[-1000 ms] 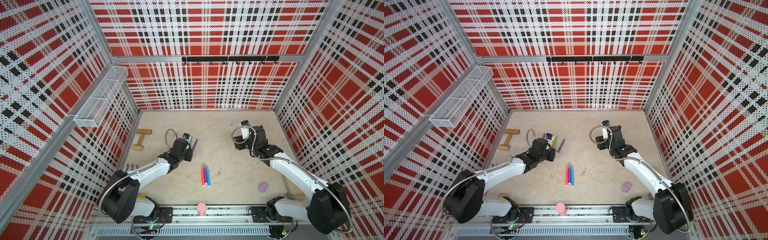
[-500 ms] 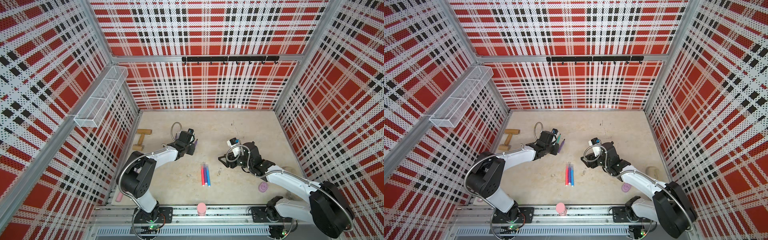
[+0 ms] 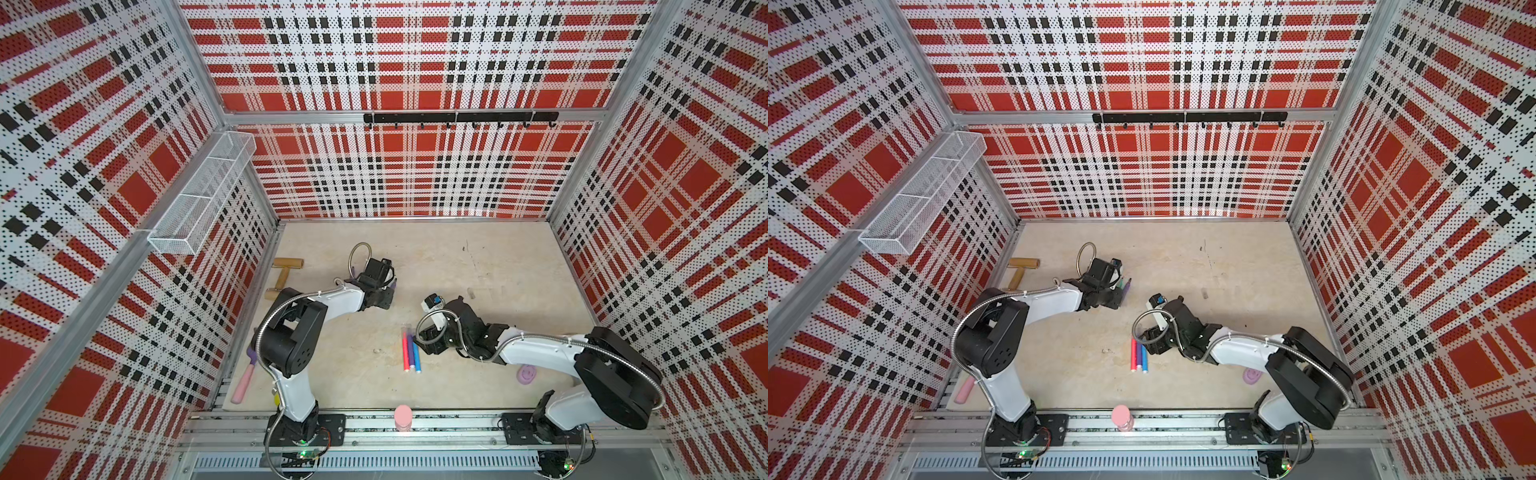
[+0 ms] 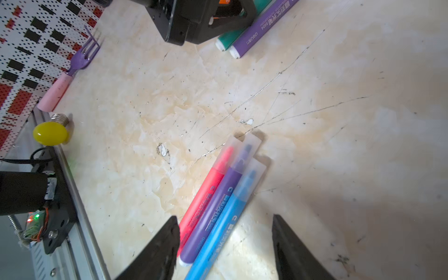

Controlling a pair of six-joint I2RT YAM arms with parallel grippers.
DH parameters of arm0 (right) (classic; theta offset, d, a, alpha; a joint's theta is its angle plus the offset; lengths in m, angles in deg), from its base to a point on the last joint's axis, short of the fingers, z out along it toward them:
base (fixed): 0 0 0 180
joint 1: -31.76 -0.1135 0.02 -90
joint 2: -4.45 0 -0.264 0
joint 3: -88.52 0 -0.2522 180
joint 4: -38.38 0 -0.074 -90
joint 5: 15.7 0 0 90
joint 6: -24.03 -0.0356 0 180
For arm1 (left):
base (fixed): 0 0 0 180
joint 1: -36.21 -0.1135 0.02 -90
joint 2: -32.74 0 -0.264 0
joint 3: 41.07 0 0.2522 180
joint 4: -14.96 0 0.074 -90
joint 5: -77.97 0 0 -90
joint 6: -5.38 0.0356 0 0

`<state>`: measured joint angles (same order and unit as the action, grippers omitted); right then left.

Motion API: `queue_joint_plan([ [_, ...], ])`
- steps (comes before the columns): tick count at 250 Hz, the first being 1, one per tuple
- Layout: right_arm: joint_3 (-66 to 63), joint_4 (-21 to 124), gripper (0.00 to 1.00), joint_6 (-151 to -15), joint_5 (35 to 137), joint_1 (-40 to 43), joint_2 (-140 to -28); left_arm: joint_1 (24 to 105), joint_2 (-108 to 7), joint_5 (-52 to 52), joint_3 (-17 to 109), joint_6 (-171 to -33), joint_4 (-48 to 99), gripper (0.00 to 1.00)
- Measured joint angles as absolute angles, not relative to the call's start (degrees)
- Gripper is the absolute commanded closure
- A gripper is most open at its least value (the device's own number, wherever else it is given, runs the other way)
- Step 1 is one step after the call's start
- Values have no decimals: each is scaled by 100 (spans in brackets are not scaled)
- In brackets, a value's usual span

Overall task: Remove pen caps from pens
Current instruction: Place the pen at the center of the table, then pick up the pen from the bottom-center of the table.

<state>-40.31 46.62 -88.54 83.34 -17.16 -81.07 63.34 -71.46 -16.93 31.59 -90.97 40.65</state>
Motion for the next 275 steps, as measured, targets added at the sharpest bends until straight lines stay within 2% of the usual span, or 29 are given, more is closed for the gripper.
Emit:
queue_joint_plan([
  [100,-3723,5187,40,-8854,7503,-1941,-8585,6291,-7035,-1833,3089,-9230,4110,58],
  [217,-3384,5395,44,-8918,7248,-2232,-8909,6264,-5260,-2006,2433,-9392,3894,40],
  [275,-3238,5510,53,-8979,7071,-2333,-9117,6310,-4318,-2061,2228,-9453,3868,38],
])
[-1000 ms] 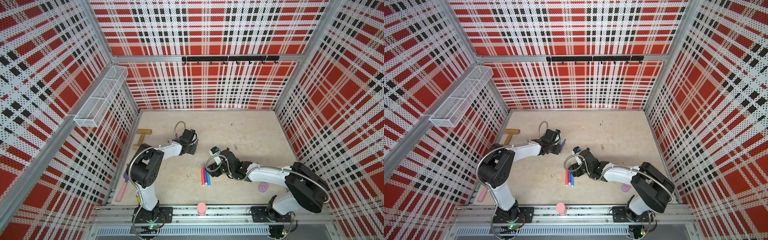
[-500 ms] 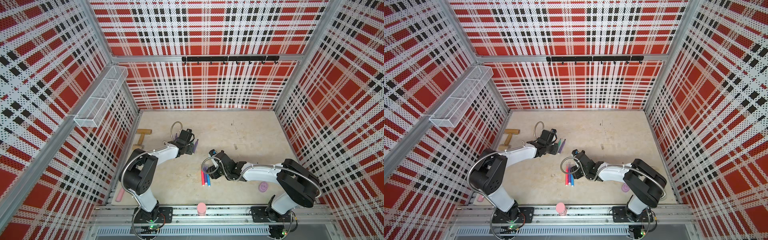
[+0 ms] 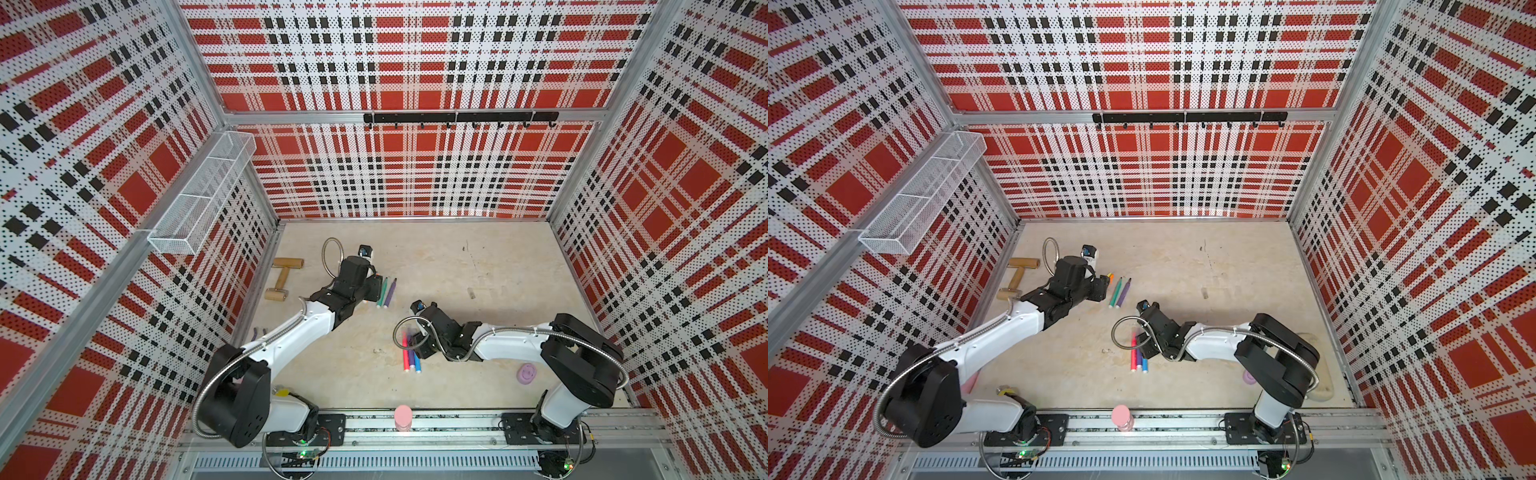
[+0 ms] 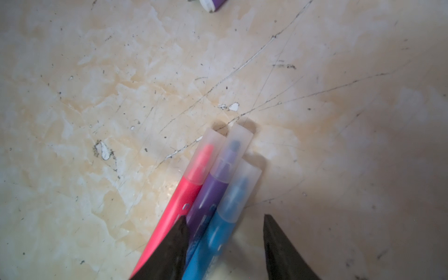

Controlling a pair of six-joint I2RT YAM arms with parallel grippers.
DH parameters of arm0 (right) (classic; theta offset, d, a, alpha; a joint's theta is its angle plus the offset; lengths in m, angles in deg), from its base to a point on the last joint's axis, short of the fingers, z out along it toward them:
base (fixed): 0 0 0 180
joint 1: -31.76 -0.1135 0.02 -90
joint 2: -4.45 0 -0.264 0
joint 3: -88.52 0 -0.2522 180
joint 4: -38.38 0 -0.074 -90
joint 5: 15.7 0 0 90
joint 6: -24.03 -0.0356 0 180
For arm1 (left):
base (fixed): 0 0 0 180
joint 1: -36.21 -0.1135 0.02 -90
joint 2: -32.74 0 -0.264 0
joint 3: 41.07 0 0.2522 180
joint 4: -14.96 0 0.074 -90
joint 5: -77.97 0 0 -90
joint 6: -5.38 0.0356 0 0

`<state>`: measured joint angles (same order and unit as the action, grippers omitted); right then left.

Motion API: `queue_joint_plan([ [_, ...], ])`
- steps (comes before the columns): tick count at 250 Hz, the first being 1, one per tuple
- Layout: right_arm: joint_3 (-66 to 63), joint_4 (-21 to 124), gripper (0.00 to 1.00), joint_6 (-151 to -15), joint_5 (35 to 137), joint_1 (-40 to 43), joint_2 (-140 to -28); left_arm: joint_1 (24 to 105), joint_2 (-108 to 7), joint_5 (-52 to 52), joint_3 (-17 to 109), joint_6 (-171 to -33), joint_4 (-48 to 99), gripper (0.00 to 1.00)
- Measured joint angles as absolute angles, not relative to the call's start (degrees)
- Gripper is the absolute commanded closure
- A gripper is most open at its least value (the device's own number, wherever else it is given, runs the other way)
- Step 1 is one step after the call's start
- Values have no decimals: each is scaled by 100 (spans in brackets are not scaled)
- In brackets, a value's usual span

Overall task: Remove pen caps from pens
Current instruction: Pick up the pen from the bottom-center of the table.

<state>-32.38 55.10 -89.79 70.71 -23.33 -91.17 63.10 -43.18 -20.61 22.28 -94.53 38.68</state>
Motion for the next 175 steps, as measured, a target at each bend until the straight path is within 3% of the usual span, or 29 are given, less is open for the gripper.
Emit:
queue_joint_plan([
  [41,-3236,5484,66,-9042,7005,-2350,-9117,6376,-3726,-2181,2057,-9471,3859,38],
  [95,-3225,5465,76,-9119,6913,-2355,-9117,6472,-3627,-2266,2031,-9471,3861,37],
  [175,-3275,5550,76,-9132,6808,-2357,-9117,6489,-3627,-2299,2029,-9466,3861,37],
])
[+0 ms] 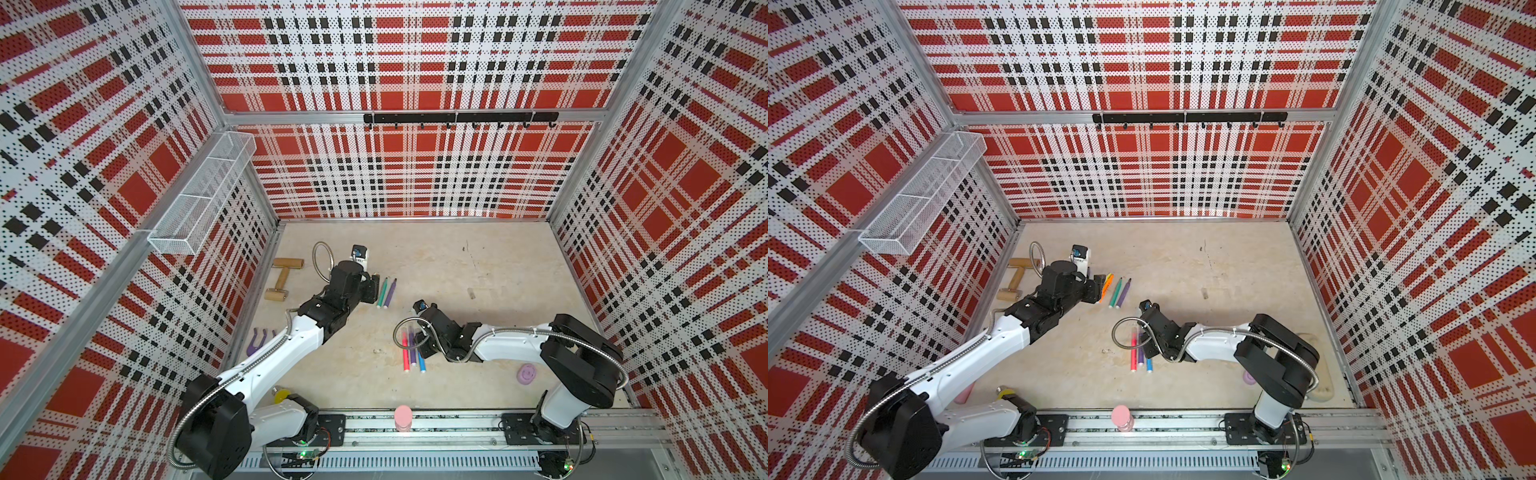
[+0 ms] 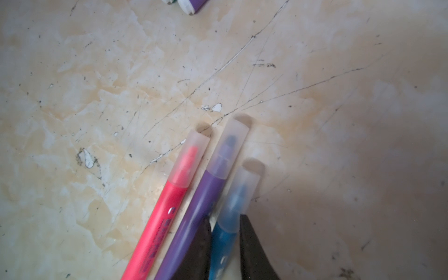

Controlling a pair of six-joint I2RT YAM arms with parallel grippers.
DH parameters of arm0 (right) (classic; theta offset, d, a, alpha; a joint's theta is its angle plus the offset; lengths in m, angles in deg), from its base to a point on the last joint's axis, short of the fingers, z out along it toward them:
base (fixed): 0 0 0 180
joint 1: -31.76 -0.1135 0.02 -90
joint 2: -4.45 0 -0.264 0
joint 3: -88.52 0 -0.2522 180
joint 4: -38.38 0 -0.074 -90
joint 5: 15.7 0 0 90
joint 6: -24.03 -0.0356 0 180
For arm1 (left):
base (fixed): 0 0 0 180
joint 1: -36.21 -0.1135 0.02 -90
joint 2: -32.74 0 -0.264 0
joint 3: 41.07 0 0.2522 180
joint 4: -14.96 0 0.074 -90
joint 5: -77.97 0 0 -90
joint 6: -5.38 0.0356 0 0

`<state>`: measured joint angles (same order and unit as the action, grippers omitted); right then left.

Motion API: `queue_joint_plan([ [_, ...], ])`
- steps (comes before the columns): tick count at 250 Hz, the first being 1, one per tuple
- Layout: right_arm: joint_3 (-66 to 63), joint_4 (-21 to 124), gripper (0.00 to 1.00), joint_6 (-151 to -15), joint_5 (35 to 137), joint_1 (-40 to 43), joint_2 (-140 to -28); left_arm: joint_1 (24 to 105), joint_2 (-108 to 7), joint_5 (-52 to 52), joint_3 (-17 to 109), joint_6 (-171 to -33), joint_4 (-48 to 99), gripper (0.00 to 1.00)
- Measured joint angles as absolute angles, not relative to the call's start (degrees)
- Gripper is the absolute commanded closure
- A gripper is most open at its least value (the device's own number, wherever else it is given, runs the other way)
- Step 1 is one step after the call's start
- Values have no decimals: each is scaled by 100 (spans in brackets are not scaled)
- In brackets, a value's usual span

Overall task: Remove pen caps from pens
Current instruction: Pick up the pen from the bottom-center of the table.

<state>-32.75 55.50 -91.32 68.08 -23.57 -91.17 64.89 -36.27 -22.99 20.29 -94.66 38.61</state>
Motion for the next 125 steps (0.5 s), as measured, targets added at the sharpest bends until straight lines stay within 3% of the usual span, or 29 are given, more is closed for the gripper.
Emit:
queue_joint_plan([
  [34,-3273,5604,71,-9151,6765,-2368,-9130,6496,-3627,-2299,2027,-9466,3861,37],
  [71,-3120,5646,71,-9149,6623,-2442,-9320,6579,-3616,-2308,2027,-9464,3863,36],
  [125,-2823,5757,90,-9088,6402,-2516,-9562,6900,-3334,-2358,2018,-9466,3940,36],
])
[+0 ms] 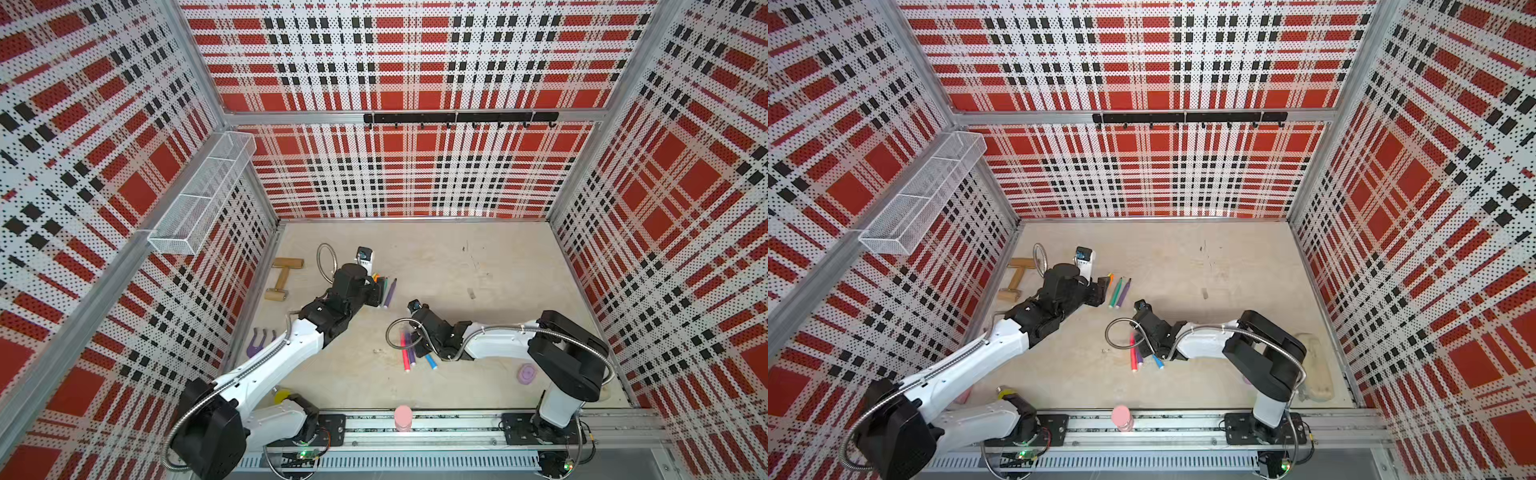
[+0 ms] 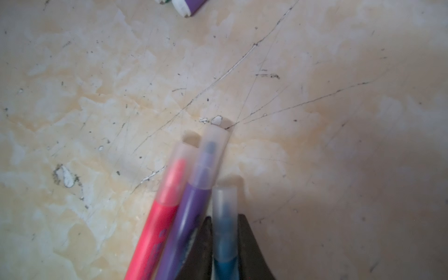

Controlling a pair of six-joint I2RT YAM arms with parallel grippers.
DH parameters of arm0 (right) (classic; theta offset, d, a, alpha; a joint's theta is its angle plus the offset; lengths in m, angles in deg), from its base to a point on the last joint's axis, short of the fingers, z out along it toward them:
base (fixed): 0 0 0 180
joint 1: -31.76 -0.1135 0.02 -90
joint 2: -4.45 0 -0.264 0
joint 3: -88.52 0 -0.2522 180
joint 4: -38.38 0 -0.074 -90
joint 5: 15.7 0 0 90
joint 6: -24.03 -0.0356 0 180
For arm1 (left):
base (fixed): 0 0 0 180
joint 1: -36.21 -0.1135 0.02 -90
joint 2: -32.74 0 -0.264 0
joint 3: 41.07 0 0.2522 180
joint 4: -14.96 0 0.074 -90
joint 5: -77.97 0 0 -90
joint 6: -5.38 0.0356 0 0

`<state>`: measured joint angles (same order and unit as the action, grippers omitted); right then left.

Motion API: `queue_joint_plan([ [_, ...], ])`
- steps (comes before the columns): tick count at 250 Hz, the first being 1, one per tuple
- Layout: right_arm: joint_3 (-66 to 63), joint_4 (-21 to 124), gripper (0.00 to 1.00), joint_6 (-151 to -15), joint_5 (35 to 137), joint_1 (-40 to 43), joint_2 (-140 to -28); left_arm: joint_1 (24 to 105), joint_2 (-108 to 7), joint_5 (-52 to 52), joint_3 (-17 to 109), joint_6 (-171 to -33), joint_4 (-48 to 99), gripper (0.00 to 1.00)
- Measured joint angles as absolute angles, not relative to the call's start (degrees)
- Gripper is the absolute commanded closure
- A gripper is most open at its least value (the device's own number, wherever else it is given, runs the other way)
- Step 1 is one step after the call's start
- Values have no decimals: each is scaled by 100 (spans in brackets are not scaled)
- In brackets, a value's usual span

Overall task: Remove pen caps from pens
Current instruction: Pick up the pen from the bottom-center of the table, then open the pen cap on the pen.

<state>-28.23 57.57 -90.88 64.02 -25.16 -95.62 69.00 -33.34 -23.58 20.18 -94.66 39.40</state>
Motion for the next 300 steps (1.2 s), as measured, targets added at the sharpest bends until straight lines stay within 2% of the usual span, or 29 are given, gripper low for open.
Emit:
queue_joint_plan([
  [76,-2383,6767,93,-8644,5862,-2512,-9392,7097,-1938,-2609,1323,-9659,3964,33],
  [120,-2101,6986,92,-8198,5831,-2265,-8330,7025,-1164,-2270,630,-9792,3662,31],
  [140,-2204,6606,90,-8002,6148,-2003,-7525,7021,-1112,-1822,424,-9783,3402,31],
  [183,-2895,5187,92,-7584,6850,-1714,-6089,7027,-1284,-723,5,-9742,2596,31],
  [240,-3522,3902,91,-7451,7576,-1734,-5825,7303,-2073,855,-157,-9735,1173,31],
  [300,-3940,2975,91,-7626,8054,-1734,-5580,7860,-2360,1552,-255,-9728,-152,30],
])
